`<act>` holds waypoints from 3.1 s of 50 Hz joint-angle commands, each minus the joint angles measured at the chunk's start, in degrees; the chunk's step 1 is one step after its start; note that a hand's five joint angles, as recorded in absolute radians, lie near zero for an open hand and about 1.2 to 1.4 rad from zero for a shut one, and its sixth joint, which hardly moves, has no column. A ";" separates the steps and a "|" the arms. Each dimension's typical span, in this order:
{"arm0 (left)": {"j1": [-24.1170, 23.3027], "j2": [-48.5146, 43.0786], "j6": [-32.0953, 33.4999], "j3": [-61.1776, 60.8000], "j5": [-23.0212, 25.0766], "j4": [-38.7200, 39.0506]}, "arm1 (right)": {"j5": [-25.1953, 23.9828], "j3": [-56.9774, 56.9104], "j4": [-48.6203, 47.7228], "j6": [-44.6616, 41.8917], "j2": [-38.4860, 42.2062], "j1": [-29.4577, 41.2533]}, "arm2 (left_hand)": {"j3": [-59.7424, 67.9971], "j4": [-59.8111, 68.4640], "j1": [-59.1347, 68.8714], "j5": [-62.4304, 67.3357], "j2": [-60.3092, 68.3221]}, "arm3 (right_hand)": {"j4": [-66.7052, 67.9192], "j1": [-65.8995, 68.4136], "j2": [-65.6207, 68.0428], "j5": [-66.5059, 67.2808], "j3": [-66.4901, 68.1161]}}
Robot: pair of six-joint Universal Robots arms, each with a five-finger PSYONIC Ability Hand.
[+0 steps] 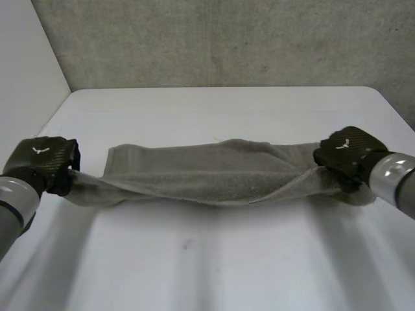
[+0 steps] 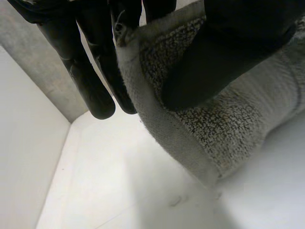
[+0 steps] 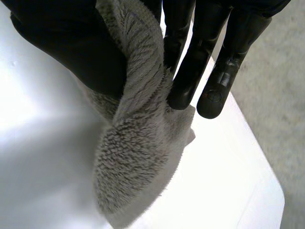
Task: Fold the towel.
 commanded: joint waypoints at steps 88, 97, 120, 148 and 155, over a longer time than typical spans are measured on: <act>5.32 5.26 0.39 -13.25 7.84 6.69 | 0.41 14.50 -1.85 1.52 -7.18 -5.16 | 10.32 10.24 13.64 11.57 10.25 | 11.77 3.90 12.62 13.06 11.92; 7.18 14.79 0.57 -13.79 9.77 -3.44 | -0.55 13.18 6.79 -0.15 -17.91 -6.22 | 10.32 10.24 13.64 11.57 10.25 | 11.77 3.90 12.62 13.06 11.92; 0.76 -24.24 -0.31 15.30 10.83 8.95 | 5.85 -7.10 -15.07 0.28 17.12 -1.48 | 10.32 10.24 13.64 11.57 10.25 | 11.77 3.90 12.62 13.06 11.92; -5.83 -50.96 -0.48 46.07 2.04 11.68 | 9.55 -26.11 -29.59 0.98 36.58 0.90 | -59.68 -59.76 -56.36 -58.43 -59.75 | -58.23 -66.10 -57.38 -56.94 -58.08; -5.39 -42.34 -1.36 39.12 1.86 11.77 | 9.99 -20.68 -29.86 10.90 25.18 0.20 | -59.68 -59.76 -56.36 -58.43 -59.75 | -58.23 -66.10 -57.38 -56.94 -58.08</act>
